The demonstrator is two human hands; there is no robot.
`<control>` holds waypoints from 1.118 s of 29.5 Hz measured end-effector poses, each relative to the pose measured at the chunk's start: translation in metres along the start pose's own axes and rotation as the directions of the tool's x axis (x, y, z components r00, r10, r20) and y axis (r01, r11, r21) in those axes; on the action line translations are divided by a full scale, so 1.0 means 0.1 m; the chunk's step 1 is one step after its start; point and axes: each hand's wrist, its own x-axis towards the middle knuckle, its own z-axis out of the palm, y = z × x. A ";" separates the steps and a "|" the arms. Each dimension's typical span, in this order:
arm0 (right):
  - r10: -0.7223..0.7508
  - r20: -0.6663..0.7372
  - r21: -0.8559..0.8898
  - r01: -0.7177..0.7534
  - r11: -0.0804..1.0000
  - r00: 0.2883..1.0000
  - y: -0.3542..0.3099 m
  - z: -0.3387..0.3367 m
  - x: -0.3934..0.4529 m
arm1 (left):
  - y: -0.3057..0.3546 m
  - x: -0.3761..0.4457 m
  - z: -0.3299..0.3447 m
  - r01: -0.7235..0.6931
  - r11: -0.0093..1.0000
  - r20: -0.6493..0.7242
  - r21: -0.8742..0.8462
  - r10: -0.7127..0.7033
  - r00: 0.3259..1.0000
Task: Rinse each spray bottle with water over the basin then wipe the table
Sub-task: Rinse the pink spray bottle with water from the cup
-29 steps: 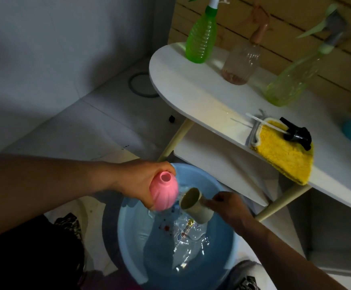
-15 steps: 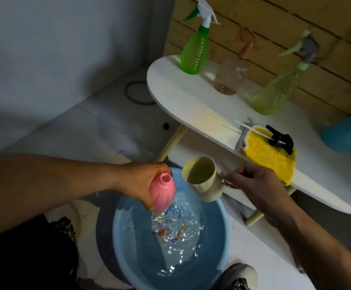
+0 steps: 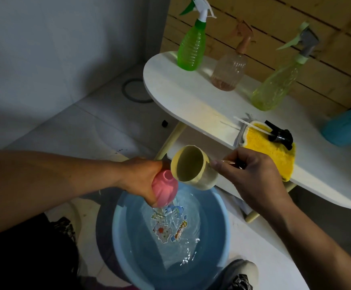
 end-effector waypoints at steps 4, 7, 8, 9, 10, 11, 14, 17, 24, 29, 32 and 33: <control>-0.037 -0.019 -0.069 0.035 0.997 0.999 -0.03 0.02 -0.05 | 0.01 0.01 0.00 0.003 1.000 0.007 0.005 -0.003 1.000; -0.054 -0.016 -0.105 0.052 0.993 0.998 -0.06 0.01 -0.08 | 0.02 0.00 -0.01 -0.002 1.000 -0.002 0.003 0.002 1.000; -0.059 -0.015 -0.113 0.057 0.992 0.998 -0.06 0.01 -0.09 | 0.03 0.00 -0.01 0.000 1.000 -0.004 0.004 0.000 1.000; -0.065 -0.015 -0.123 0.063 0.990 0.998 -0.07 0.01 -0.10 | 0.03 0.00 -0.02 0.000 1.000 -0.004 0.006 0.000 1.000; -0.072 -0.017 -0.137 0.069 0.988 0.997 -0.08 0.01 -0.10 | 0.03 0.00 -0.02 0.000 1.000 -0.003 0.011 0.000 1.000; -0.080 -0.023 -0.153 0.075 0.985 0.997 -0.09 0.01 -0.10 | 0.03 0.00 -0.02 0.001 1.000 -0.003 0.018 -0.001 1.000; -0.104 -0.044 -0.196 0.094 0.976 0.994 -0.11 0.01 -0.11 | 0.03 -0.01 -0.01 0.004 1.000 -0.008 0.031 -0.003 1.000; -0.135 -0.051 -0.234 0.119 0.965 0.990 -0.13 0.01 -0.12 | 0.03 0.00 -0.01 0.010 0.999 -0.017 0.039 -0.009 1.000; -0.192 -0.072 -0.273 0.166 0.948 0.979 -0.18 0.00 -0.16 | 0.04 -0.01 -0.01 0.002 1.000 -0.009 0.018 -0.002 1.000; -0.216 -0.077 -0.294 0.185 0.938 0.973 -0.20 -0.01 -0.17 | 0.07 -0.02 -0.02 0.005 0.999 -0.014 0.033 -0.004 1.000; -0.240 -0.088 -0.305 0.203 0.930 0.967 -0.21 -0.01 -0.18 | 0.08 -0.03 -0.03 0.003 0.999 -0.014 0.042 -0.002 1.000; -0.249 -0.089 -0.308 0.211 0.928 0.964 -0.22 -0.01 -0.19 | 0.08 -0.03 -0.03 -0.001 0.999 -0.015 0.041 0.002 1.000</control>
